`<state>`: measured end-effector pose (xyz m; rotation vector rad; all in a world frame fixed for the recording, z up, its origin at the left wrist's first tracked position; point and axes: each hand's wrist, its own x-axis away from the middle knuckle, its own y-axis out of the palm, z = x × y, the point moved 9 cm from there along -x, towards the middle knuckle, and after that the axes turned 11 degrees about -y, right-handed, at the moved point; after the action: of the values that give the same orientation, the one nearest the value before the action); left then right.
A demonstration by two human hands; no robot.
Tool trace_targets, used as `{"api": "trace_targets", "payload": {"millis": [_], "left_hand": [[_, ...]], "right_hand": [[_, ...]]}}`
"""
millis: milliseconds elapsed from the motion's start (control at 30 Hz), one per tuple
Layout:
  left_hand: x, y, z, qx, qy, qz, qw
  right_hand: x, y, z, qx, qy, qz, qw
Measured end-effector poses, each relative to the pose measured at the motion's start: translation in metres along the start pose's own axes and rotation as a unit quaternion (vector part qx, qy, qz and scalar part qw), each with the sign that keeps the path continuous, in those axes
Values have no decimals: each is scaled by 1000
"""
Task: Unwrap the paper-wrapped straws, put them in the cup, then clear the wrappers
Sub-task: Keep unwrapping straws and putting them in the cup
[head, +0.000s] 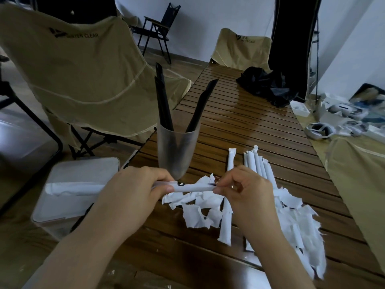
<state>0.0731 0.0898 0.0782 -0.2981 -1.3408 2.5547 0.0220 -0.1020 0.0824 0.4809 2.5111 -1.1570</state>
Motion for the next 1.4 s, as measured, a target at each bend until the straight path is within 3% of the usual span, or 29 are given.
{"api": "trace_targets", "payload": {"millis": [100, 400, 667, 867, 1100, 1233, 1400], "left_hand": [[0, -2, 0, -2, 1, 10, 1000], [-4, 6, -3, 43, -29, -20, 998], [-6, -7, -6, 81, -58, 36, 994], [-3, -9, -12, 38, -59, 53, 996], [-1, -9, -5, 32, -42, 76, 996], [-1, -13, -2, 35, -38, 86, 995], [-2, -14, 0, 70, -61, 81, 992]], "right_hand": [[-1, 0, -3, 22, -17, 5, 1000], [8, -21, -38, 145, -183, 129, 964], [12, 0, -55, 150, -209, 87, 962], [11, 34, -27, 98, -63, -65, 991], [14, 32, 2, 24, 90, -84, 992], [21, 46, 16, -74, 179, -145, 970], [23, 36, 29, 30, 170, -148, 974]]}}
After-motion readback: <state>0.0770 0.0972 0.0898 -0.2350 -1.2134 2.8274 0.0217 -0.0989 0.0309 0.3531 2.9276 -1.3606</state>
